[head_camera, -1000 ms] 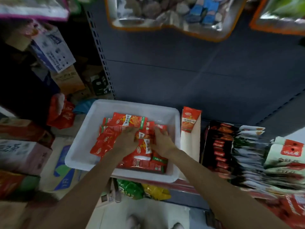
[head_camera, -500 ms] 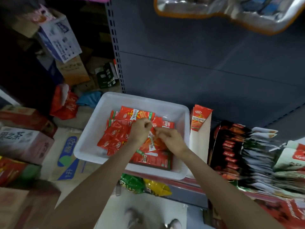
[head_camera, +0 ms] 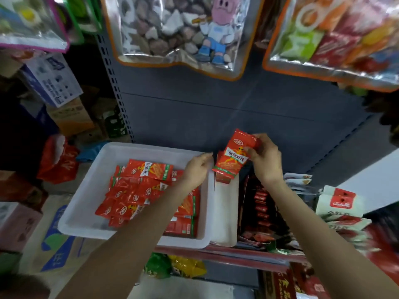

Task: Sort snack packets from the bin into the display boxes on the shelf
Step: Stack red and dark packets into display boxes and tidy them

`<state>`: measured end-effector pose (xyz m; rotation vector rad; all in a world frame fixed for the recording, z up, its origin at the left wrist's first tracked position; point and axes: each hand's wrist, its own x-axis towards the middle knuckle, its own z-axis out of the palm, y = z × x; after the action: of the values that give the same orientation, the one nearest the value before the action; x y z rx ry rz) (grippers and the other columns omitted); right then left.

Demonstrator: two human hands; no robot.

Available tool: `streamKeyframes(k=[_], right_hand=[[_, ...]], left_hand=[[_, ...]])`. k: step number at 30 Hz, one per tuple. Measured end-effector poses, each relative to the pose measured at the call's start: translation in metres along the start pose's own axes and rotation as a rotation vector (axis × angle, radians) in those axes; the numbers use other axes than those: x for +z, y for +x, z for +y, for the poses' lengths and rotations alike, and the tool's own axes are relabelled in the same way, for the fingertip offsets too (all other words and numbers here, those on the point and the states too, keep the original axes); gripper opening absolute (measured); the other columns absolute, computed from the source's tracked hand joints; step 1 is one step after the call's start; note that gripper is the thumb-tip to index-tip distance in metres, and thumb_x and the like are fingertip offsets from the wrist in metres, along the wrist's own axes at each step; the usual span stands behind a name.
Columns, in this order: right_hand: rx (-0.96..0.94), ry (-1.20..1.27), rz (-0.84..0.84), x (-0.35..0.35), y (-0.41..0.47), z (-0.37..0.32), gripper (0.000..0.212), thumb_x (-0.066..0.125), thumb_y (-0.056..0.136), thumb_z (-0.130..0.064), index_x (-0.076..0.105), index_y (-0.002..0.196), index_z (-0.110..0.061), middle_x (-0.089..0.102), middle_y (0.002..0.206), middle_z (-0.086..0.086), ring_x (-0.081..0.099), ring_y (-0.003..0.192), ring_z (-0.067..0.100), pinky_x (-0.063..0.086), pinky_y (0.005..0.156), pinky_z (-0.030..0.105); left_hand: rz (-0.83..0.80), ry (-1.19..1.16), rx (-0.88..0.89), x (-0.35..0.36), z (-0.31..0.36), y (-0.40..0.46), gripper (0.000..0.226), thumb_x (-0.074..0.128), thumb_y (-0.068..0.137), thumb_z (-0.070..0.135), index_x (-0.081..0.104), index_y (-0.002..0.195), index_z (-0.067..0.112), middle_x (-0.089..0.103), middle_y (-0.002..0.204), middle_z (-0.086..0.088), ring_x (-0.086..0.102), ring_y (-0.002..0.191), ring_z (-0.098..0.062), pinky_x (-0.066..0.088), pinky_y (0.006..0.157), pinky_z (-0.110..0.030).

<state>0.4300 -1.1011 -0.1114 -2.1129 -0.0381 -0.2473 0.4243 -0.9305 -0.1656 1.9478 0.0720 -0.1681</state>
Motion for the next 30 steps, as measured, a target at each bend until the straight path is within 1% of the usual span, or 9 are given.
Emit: streamKeyframes(k=[2,6,11,15,19,22,24,28,30], right_hand=[[-0.049,-0.144,-0.019,-0.001,0.004,0.006,0.020,0.061,0.088,-0.004,0.057,0.108,-0.006,0.062,0.102,0.005,0.057,0.093,0.017,0.039,0.077,0.022],[-0.110,-0.238,-0.022,0.000,0.014,0.010,0.018,0.058,0.087,-0.001,0.057,0.105,-0.005,0.062,0.102,0.015,0.059,0.094,0.028,0.045,0.078,0.032],[-0.127,-0.355,-0.150,0.001,0.017,0.014,0.020,0.056,0.087,0.001,0.057,0.106,-0.005,0.061,0.105,0.015,0.059,0.094,0.028,0.042,0.074,0.028],[-0.111,-0.636,-0.301,0.023,0.010,0.026,0.030,0.050,0.088,-0.004,0.057,0.116,-0.014,0.059,0.114,0.012,0.058,0.104,0.033,0.047,0.081,0.037],[-0.150,-0.915,-0.307,0.040,0.008,0.025,0.036,0.051,0.089,-0.004,0.053,0.123,-0.015,0.054,0.121,0.009,0.050,0.116,0.029,0.041,0.091,0.037],[-0.285,-0.838,-0.247,0.051,-0.003,0.017,0.038,0.055,0.086,-0.003,0.053,0.123,-0.011,0.052,0.121,0.011,0.047,0.115,0.031,0.041,0.089,0.038],[-0.311,-0.653,-0.320,0.065,-0.018,0.008,0.039,0.054,0.088,-0.005,0.053,0.126,-0.010,0.051,0.125,0.010,0.047,0.117,0.029,0.042,0.091,0.036],[-0.151,-0.412,-0.553,0.115,-0.046,-0.003,0.043,0.053,0.094,-0.020,0.043,0.136,-0.017,0.042,0.139,0.006,0.046,0.124,0.023,0.041,0.101,0.034],[-0.034,-0.429,-0.703,0.142,-0.054,0.000,0.058,0.053,0.095,-0.026,0.027,0.146,-0.018,0.028,0.151,0.008,0.032,0.137,0.027,0.032,0.111,0.039]], left_hand=[[-0.050,0.037,-0.041,0.007,0.002,0.005,0.054,0.037,0.093,-0.006,0.036,0.143,0.012,0.041,0.146,-0.009,0.042,0.131,-0.024,0.037,0.107,-0.030],[-0.111,0.026,-0.076,0.014,0.008,0.011,0.068,0.042,0.089,-0.009,0.025,0.148,0.020,0.033,0.151,-0.005,0.035,0.137,-0.022,0.034,0.109,-0.029],[-0.149,0.003,-0.042,0.021,0.011,0.011,0.067,0.046,0.086,-0.013,0.031,0.146,0.015,0.043,0.143,-0.006,0.039,0.134,-0.020,0.036,0.107,-0.032],[-0.103,0.000,-0.045,0.023,0.010,0.014,0.066,0.049,0.085,-0.011,0.034,0.144,0.015,0.051,0.136,-0.007,0.050,0.123,-0.022,0.042,0.105,-0.037],[-0.018,-0.016,-0.043,0.011,0.004,0.007,0.060,0.042,0.088,-0.012,0.036,0.143,0.013,0.045,0.140,-0.005,0.048,0.123,-0.019,0.042,0.099,-0.027],[0.105,0.062,-0.006,-0.005,-0.016,-0.011,0.049,0.046,0.090,-0.009,0.045,0.136,0.011,0.050,0.136,-0.004,0.050,0.122,-0.019,0.040,0.094,-0.020],[0.164,0.167,0.007,-0.021,-0.036,-0.022,0.044,0.050,0.091,-0.005,0.049,0.132,0.010,0.053,0.133,-0.005,0.052,0.121,-0.020,0.041,0.095,-0.022],[0.165,0.423,-0.073,-0.061,-0.083,-0.038,0.040,0.054,0.091,0.004,0.053,0.129,0.016,0.054,0.131,-0.008,0.055,0.115,-0.023,0.048,0.096,-0.033],[0.139,0.531,-0.103,-0.080,-0.099,-0.047,0.040,0.052,0.093,0.007,0.050,0.131,0.017,0.054,0.131,-0.009,0.053,0.118,-0.025,0.045,0.102,-0.037]])
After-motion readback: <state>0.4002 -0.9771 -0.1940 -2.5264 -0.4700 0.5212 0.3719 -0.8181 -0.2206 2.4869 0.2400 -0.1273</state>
